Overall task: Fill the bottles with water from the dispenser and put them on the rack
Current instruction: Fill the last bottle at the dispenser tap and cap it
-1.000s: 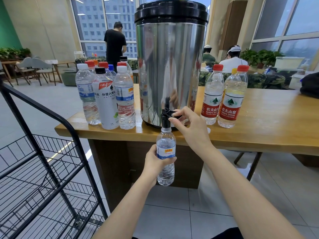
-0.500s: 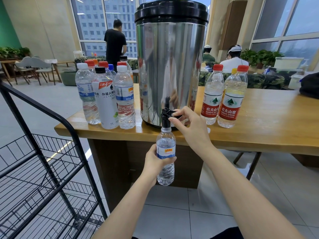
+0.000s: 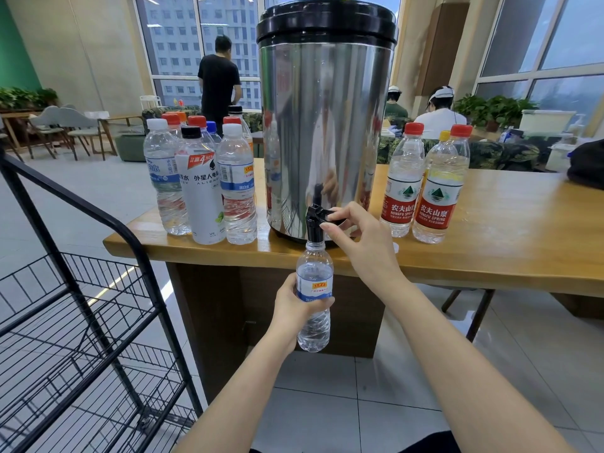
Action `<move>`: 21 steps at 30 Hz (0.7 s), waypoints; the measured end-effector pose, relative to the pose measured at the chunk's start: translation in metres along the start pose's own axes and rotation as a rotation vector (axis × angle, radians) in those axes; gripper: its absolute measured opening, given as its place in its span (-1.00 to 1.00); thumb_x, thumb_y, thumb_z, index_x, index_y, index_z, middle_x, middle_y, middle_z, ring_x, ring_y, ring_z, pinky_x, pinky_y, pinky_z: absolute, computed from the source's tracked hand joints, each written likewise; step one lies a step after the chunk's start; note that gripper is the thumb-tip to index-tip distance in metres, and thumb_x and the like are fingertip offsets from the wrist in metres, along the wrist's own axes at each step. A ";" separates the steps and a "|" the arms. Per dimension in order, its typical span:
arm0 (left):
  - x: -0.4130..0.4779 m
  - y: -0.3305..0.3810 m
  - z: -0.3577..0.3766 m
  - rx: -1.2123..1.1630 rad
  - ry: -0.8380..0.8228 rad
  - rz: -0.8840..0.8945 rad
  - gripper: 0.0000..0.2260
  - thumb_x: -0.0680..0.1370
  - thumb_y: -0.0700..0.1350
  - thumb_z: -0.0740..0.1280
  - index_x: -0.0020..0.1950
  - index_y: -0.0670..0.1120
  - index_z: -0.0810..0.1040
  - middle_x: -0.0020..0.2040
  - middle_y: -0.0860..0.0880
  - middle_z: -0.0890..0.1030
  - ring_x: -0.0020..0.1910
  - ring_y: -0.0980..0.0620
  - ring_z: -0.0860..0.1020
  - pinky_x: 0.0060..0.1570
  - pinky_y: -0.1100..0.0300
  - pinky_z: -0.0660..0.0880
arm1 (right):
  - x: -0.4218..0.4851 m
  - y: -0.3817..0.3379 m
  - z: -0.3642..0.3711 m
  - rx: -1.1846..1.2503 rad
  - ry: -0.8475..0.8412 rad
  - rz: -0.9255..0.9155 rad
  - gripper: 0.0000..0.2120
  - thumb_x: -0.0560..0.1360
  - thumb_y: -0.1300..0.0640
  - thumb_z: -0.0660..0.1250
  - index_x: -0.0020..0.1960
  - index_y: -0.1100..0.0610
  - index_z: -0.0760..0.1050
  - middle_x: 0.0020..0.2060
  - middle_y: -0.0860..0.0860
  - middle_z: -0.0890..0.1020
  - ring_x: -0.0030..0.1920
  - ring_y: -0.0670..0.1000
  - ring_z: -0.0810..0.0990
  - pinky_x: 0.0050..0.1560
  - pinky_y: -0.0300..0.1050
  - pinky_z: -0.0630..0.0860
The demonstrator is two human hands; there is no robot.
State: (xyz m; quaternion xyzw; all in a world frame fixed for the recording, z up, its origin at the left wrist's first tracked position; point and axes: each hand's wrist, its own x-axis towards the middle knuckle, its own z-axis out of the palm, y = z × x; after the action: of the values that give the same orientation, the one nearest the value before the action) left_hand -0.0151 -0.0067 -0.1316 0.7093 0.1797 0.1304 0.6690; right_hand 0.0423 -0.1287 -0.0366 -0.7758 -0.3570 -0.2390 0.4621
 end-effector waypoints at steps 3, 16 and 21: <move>0.000 0.000 0.000 -0.005 -0.003 0.001 -0.43 0.36 -0.25 0.57 0.30 -0.02 0.46 0.20 0.03 0.58 0.14 0.09 0.52 0.13 0.12 0.45 | 0.000 0.000 0.000 0.001 -0.001 -0.001 -0.82 0.52 -0.07 0.34 0.01 0.04 0.51 -0.05 -0.09 0.62 -0.08 -0.09 0.57 -0.08 0.06 0.57; -0.001 0.000 -0.001 -0.018 0.000 0.005 -0.42 0.36 -0.25 0.57 0.31 -0.02 0.46 0.20 0.02 0.59 0.19 0.05 0.54 0.03 0.23 0.47 | 0.000 0.000 -0.001 0.016 0.005 -0.006 -0.84 0.53 -0.06 0.35 -0.01 0.02 0.52 -0.06 -0.10 0.62 -0.09 -0.09 0.57 -0.10 0.08 0.56; -0.001 -0.001 -0.001 -0.016 0.003 0.006 -0.41 0.36 -0.25 0.57 0.32 -0.03 0.45 0.21 0.02 0.58 0.21 0.04 0.53 0.09 0.18 0.47 | 0.000 0.001 0.000 0.013 0.003 -0.002 -0.85 0.52 -0.07 0.34 -0.01 0.00 0.51 -0.06 -0.11 0.62 -0.09 -0.10 0.56 -0.09 0.09 0.56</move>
State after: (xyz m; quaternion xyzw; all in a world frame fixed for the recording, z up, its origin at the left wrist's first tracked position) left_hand -0.0161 -0.0065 -0.1321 0.7042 0.1776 0.1347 0.6741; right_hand 0.0429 -0.1289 -0.0368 -0.7721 -0.3587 -0.2383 0.4674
